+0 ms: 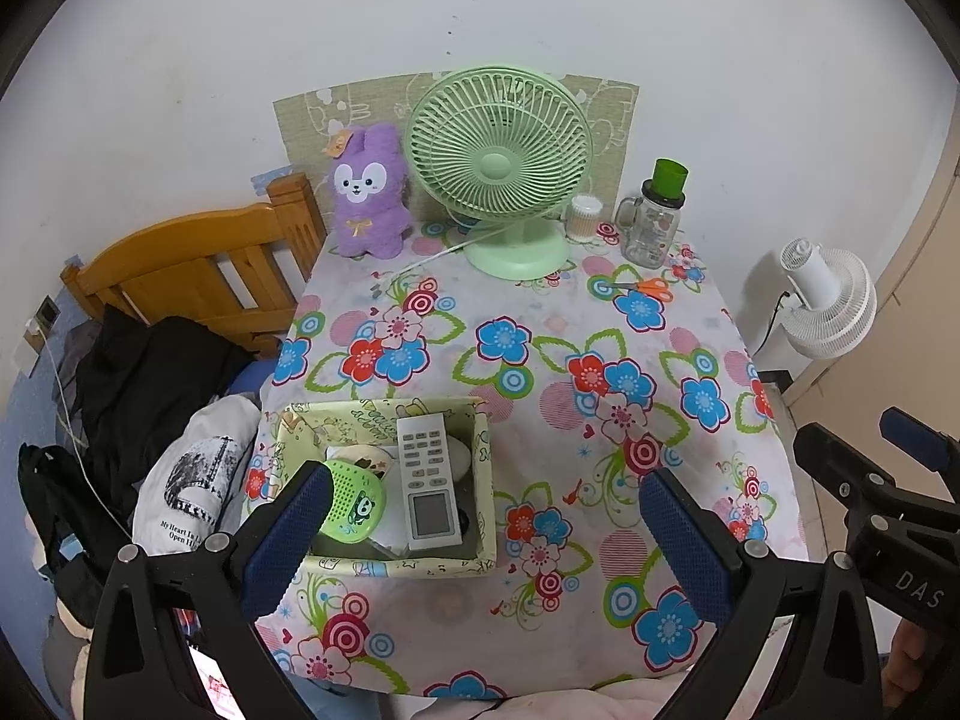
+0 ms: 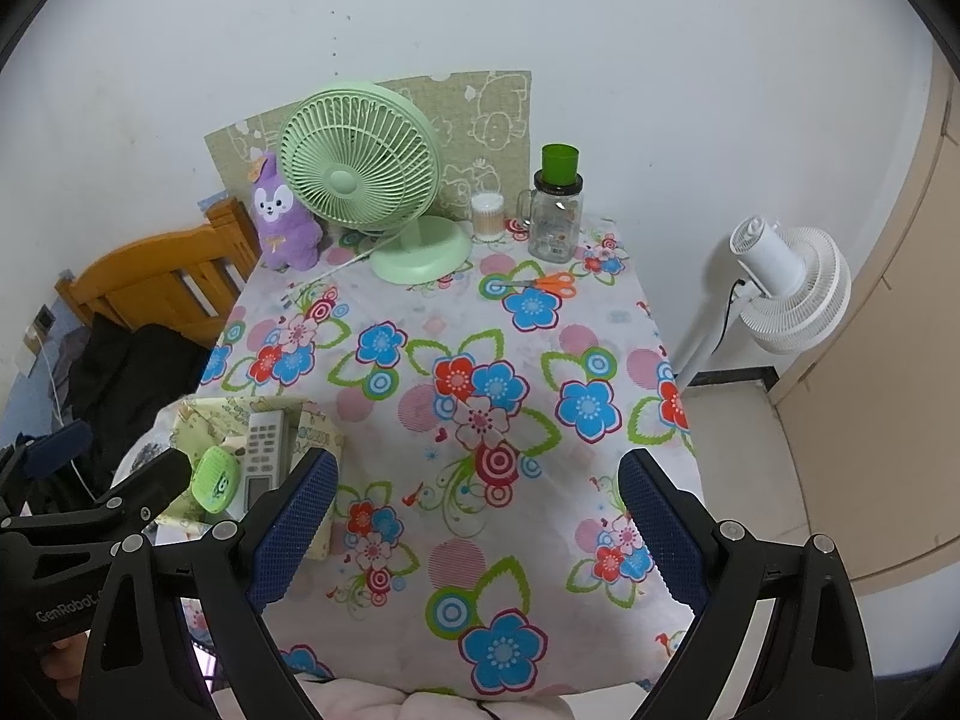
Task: Organize rigid objects
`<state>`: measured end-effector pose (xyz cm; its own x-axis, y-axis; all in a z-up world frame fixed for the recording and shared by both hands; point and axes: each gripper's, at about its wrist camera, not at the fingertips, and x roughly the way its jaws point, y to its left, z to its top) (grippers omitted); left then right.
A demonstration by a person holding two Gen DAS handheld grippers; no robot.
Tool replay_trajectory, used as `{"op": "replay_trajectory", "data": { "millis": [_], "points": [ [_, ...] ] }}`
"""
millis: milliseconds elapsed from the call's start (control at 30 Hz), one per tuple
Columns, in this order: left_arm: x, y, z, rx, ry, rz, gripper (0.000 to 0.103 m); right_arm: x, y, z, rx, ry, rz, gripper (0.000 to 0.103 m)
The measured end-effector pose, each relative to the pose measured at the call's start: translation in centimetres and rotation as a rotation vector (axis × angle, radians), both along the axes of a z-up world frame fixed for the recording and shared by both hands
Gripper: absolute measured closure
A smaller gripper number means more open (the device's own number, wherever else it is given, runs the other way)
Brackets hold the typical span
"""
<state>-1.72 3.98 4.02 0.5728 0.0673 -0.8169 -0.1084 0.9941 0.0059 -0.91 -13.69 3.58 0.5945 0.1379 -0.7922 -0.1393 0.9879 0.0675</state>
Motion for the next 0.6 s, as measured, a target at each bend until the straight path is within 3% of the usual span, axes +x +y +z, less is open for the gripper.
{"op": "replay_trajectory", "data": {
  "millis": [600],
  "points": [
    [0.11,-0.07,-0.04,0.003,0.004,-0.004,0.000,0.06,0.10,0.01,0.000,0.000,0.002,0.007]
  ]
}}
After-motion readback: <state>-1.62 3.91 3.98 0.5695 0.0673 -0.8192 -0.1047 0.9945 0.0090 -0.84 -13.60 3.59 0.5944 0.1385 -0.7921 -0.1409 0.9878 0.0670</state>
